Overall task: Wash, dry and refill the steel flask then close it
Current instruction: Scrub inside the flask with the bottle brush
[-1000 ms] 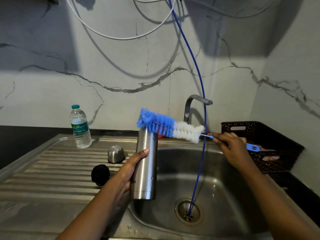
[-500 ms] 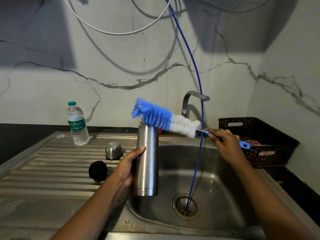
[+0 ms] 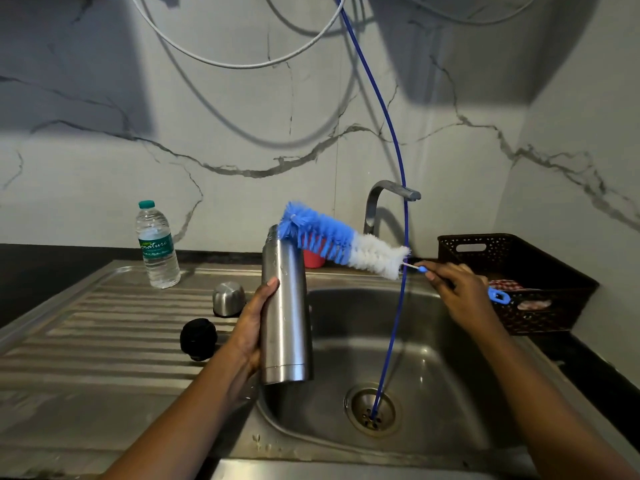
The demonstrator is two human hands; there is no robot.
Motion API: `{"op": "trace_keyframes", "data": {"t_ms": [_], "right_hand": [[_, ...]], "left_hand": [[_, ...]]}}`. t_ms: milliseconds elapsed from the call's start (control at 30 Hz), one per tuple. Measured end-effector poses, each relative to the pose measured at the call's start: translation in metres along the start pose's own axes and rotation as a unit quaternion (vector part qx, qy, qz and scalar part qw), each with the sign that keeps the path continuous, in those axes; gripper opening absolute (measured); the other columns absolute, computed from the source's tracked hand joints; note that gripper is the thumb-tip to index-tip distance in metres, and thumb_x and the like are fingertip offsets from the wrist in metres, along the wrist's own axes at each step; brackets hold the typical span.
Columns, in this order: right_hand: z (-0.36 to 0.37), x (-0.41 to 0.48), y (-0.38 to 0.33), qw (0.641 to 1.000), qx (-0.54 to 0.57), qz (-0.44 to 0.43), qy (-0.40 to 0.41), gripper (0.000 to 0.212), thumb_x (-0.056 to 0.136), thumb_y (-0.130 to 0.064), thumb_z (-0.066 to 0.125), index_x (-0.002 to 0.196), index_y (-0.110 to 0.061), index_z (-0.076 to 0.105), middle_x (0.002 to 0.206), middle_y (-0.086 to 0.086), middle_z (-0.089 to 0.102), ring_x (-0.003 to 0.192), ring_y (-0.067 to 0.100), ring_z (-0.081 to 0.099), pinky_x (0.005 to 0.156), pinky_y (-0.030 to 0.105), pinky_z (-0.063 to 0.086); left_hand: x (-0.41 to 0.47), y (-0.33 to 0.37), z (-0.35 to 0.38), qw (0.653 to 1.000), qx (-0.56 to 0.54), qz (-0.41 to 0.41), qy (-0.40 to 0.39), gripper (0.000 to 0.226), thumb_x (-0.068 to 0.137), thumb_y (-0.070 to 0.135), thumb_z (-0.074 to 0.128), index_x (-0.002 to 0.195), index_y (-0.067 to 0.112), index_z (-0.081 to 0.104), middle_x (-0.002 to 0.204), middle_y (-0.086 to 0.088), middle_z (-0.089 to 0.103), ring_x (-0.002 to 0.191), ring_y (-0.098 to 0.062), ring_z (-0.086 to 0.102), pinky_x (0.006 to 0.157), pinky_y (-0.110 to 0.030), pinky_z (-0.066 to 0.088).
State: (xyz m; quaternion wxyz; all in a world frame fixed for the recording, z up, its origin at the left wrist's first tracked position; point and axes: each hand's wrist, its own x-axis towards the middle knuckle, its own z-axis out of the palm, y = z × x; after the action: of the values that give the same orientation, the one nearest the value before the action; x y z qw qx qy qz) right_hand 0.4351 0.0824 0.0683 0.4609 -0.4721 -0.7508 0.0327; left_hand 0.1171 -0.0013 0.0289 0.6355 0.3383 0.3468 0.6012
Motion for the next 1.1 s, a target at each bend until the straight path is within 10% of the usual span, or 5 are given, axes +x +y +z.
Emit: {"op": "trace_keyframes", "data": {"t_ms": [167, 367, 633, 900, 1100], "right_hand": [[0.014, 0.002, -0.033, 0.999, -0.002, -0.034, 0.005, 0.024, 0.092, -0.026, 0.056, 0.113, -0.027, 0.067, 0.083, -0.004, 0.063, 0.083, 0.013, 0.048, 0.075, 0.034, 0.027], [0.004, -0.002, -0.004, 1.000, 0.003, 0.012, -0.004, 0.024, 0.092, -0.022, 0.056, 0.114, -0.024, 0.066, 0.075, -0.008, 0.056, 0.081, 0.017, 0.049, 0.072, 0.036, 0.034], [0.016, -0.001, -0.026, 1.000, 0.020, -0.005, -0.008, 0.026, 0.092, -0.026, 0.055, 0.116, -0.030, 0.062, 0.085, -0.001, 0.065, 0.085, 0.016, 0.050, 0.083, 0.048, 0.040], [0.021, -0.001, -0.040, 0.999, 0.022, -0.031, 0.000, 0.024, 0.092, -0.026, 0.055, 0.113, -0.026, 0.067, 0.089, -0.004, 0.065, 0.087, 0.012, 0.049, 0.081, 0.037, 0.031], [0.010, -0.005, -0.007, 0.999, 0.044, 0.011, -0.005, 0.024, 0.091, -0.023, 0.057, 0.112, -0.035, 0.058, 0.077, -0.016, 0.055, 0.077, 0.006, 0.046, 0.085, 0.054, 0.040]], "left_hand": [[0.000, -0.003, 0.007, 0.999, 0.000, 0.031, 0.018, 0.095, 0.034, 0.054, 0.091, 0.110, 0.002, 0.066, 0.088, -0.019, 0.068, 0.069, -0.029, 0.067, 0.068, -0.037, 0.058], [-0.005, 0.007, 0.005, 0.995, -0.052, 0.081, 0.012, 0.061, 0.072, 0.046, 0.064, 0.114, 0.001, 0.062, 0.089, -0.019, 0.069, 0.073, -0.027, 0.068, 0.068, -0.034, 0.058], [-0.003, 0.003, 0.003, 0.999, -0.004, 0.033, 0.013, 0.115, 0.036, 0.058, 0.089, 0.128, -0.001, 0.054, 0.095, -0.022, 0.066, 0.073, -0.028, 0.067, 0.066, -0.036, 0.057], [-0.005, 0.003, 0.008, 0.998, -0.007, 0.068, -0.001, 0.096, 0.033, 0.054, 0.091, 0.110, 0.004, 0.063, 0.083, -0.016, 0.070, 0.067, -0.025, 0.068, 0.062, -0.035, 0.058], [-0.004, 0.005, 0.003, 0.998, -0.034, 0.036, -0.036, 0.095, 0.050, 0.050, 0.085, 0.124, -0.001, 0.057, 0.098, -0.026, 0.065, 0.080, -0.033, 0.068, 0.073, -0.038, 0.057]]}}
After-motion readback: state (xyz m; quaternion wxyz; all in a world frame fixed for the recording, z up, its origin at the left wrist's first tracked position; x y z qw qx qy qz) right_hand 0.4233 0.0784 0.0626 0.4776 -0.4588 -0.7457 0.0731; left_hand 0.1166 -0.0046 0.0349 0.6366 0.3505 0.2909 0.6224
